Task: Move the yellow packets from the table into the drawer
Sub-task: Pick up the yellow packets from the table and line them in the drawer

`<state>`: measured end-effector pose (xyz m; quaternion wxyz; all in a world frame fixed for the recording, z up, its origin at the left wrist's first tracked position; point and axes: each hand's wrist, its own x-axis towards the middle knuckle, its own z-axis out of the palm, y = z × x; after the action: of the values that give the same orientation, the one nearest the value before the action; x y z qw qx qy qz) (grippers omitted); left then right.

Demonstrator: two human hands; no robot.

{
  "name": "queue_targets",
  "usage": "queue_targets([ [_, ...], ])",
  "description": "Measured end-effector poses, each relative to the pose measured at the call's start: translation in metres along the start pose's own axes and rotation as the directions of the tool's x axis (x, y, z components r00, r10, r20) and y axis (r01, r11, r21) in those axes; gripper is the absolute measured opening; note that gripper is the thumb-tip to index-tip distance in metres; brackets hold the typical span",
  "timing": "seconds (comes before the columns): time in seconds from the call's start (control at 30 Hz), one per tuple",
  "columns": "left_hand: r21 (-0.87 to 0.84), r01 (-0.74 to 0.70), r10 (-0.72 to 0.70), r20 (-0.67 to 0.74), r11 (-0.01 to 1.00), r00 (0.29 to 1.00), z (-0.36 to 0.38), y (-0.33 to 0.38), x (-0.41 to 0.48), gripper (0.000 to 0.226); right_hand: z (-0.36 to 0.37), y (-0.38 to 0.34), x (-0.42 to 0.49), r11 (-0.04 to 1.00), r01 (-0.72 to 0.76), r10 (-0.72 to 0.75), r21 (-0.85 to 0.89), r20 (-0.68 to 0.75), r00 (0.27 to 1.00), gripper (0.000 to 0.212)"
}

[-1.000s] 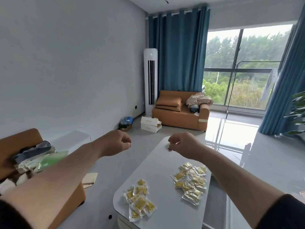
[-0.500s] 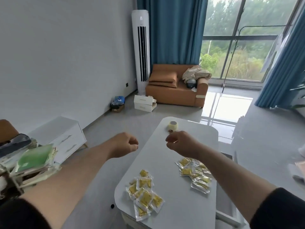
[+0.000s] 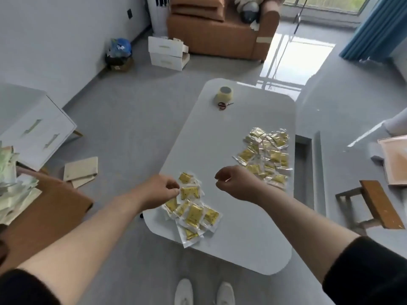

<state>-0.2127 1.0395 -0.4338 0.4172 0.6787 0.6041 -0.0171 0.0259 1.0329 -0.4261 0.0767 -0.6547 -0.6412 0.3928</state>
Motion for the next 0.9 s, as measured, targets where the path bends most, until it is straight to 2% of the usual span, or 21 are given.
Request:
queue_targets([
  [0.17, -0.064, 0.071, -0.064, 0.097, 0.995, 0.993, 0.071, -0.053, 0.048, 0.01, 0.069, 0.065, 0.044, 0.994, -0.105, 0.106, -0.009, 0.121, 0.987, 0.029],
  [0.4, -0.179, 0.166, -0.158, 0.058, 0.97, 0.986, 0.14, -0.105, 0.123, 0.013, 0.142, 0.134, 0.108, 0.99, -0.14, 0.137, 0.004, 0.195, 0.971, 0.033],
  [0.43, -0.198, 0.175, -0.168, 0.054, 0.964, 0.984, 0.148, -0.111, 0.135, 0.015, 0.151, 0.143, 0.117, 0.99, -0.139, 0.134, 0.008, 0.194, 0.972, 0.034],
  [0.53, -0.214, 0.201, -0.204, 0.011, 0.956, 0.979, 0.17, -0.125, 0.169, 0.041, 0.177, 0.164, 0.142, 0.991, -0.129, 0.12, 0.036, 0.181, 0.976, 0.035],
  [0.67, 0.025, 0.25, -0.245, -0.122, 0.968, 0.962, 0.2, -0.14, 0.203, 0.065, 0.202, 0.187, 0.166, 0.994, -0.102, 0.092, 0.04, 0.2, 0.975, 0.033],
  [0.77, 0.209, 0.273, -0.244, -0.153, 0.939, 0.958, 0.224, -0.143, 0.215, 0.088, 0.215, 0.199, 0.174, 0.992, -0.109, 0.094, 0.064, 0.198, 0.976, 0.035],
  [0.83, 0.292, 0.285, -0.236, -0.191, 0.913, 0.953, 0.235, -0.144, 0.22, 0.091, 0.222, 0.204, 0.176, 0.99, -0.119, 0.103, 0.072, 0.192, 0.976, 0.035],
  [0.9, 0.34, 0.279, -0.21, -0.227, 0.898, 0.951, 0.241, -0.144, 0.224, 0.083, 0.226, 0.208, 0.177, 0.988, -0.13, 0.113, 0.087, 0.174, 0.978, 0.034],
])
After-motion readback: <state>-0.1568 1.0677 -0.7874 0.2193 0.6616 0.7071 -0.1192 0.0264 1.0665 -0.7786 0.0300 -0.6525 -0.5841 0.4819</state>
